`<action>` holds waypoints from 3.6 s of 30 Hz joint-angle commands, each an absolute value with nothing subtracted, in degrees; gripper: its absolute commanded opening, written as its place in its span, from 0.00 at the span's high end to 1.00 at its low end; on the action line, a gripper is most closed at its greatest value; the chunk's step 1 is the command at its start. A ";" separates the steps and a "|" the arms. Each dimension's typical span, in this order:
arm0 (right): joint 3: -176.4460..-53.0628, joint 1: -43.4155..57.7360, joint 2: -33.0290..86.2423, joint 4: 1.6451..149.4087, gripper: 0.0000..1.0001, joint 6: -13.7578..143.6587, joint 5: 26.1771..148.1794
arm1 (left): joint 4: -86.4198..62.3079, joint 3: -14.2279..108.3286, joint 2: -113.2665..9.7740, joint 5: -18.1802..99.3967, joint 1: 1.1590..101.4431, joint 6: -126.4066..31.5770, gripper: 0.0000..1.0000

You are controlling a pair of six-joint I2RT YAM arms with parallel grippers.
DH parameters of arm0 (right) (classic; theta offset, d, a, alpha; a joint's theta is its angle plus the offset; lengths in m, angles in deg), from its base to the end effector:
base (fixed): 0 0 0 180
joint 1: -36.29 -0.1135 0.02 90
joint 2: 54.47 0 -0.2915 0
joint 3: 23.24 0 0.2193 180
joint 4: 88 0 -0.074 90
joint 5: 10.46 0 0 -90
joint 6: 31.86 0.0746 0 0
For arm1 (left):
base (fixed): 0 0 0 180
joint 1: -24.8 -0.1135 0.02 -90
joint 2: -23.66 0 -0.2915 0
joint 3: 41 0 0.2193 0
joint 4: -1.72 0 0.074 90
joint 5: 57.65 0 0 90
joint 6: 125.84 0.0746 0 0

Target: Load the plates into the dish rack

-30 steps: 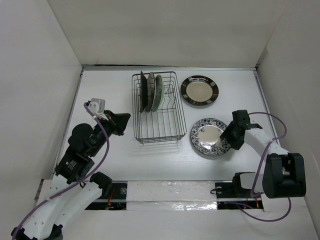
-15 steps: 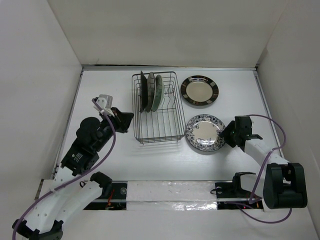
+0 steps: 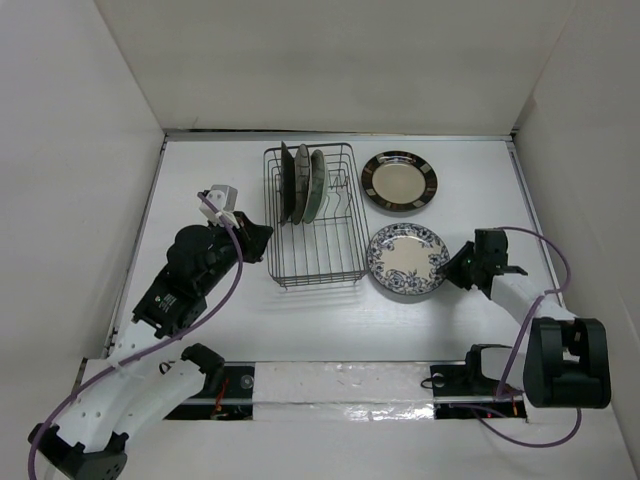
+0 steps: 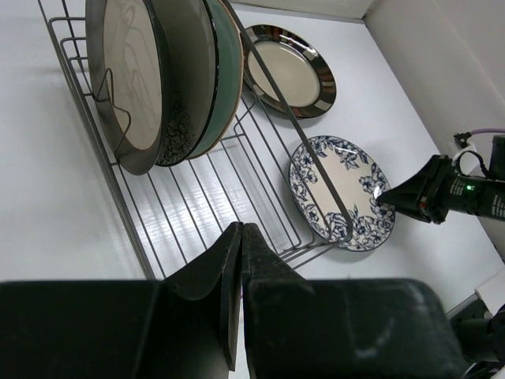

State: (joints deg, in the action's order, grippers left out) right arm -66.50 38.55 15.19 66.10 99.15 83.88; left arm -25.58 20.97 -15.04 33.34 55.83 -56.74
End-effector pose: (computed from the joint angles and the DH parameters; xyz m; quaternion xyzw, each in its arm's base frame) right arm 0.2059 -0.0025 0.1719 0.3373 0.8836 0.1409 0.2927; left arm 0.1212 -0.0744 0.3720 0.0704 0.7281 -0.3042 0.6102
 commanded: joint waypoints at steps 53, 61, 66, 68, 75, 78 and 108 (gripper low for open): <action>-114.08 21.88 14.85 66.01 1.00 89.34 74.35 | -22.60 20.50 -17.47 31.12 53.37 -55.79 0.99; -127.70 16.08 29.54 61.45 1.00 85.47 69.87 | -22.33 20.06 -16.33 31.99 53.37 -55.79 0.99; -136.23 13.09 36.22 56.97 1.00 81.70 65.04 | -22.33 20.06 -16.07 32.00 53.37 -55.79 0.98; -138.34 12.21 39.46 54.95 1.00 80.11 62.67 | -22.25 19.71 -15.80 32.00 53.37 -55.79 0.98; -149.93 6.76 47.55 47.57 1.00 74.93 53.62 | -22.51 19.53 -15.63 31.99 53.37 -55.61 0.98; -153.63 3.77 49.49 45.54 1.00 72.38 48.96 | -22.42 19.62 -15.54 32.00 53.37 -55.61 0.98; -163.23 -11.00 66.29 38.77 1.00 68.06 29.08 | -21.98 19.09 -17.56 34.36 53.37 -55.96 0.97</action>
